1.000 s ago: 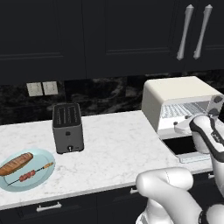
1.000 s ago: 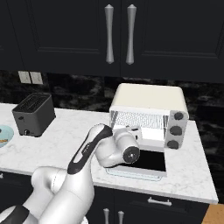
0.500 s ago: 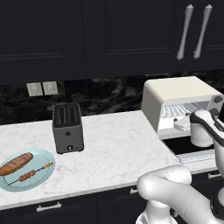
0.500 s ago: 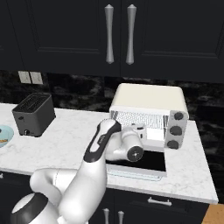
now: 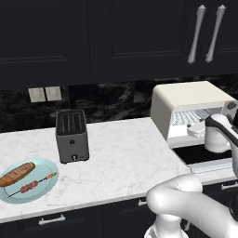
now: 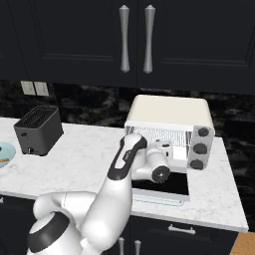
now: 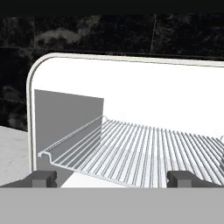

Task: Pick up the kebab skewer and baguette bread, and place them inside the toaster oven. Close the toaster oven door and start by setting the timer.

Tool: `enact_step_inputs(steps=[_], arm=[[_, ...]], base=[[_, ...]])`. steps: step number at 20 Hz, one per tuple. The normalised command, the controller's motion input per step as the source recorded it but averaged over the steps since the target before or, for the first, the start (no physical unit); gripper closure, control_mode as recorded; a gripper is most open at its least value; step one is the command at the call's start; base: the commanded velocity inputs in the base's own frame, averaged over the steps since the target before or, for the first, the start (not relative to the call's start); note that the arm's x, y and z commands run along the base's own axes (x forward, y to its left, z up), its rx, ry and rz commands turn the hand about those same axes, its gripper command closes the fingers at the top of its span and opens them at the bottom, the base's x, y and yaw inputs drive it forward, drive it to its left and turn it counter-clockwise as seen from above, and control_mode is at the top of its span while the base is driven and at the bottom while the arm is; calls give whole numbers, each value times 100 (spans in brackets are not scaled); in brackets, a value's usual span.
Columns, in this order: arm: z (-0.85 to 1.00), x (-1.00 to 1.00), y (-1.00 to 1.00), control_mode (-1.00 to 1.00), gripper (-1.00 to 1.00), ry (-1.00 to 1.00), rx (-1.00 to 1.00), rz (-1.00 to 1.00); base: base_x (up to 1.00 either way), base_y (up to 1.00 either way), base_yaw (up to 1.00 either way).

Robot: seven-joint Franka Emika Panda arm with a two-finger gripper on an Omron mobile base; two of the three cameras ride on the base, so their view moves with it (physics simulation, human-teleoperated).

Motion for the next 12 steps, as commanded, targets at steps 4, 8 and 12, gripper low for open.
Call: enact_step_inputs(steps=[4,8,12], arm=[[0,12,-2,-100,-100,0,0,0],[-1,23,0,-100,-100,0,0,0],[0,37,0,-100,-100,-1,0,0]], base=[[0,0,0],[0,0,0],[0,0,0]])
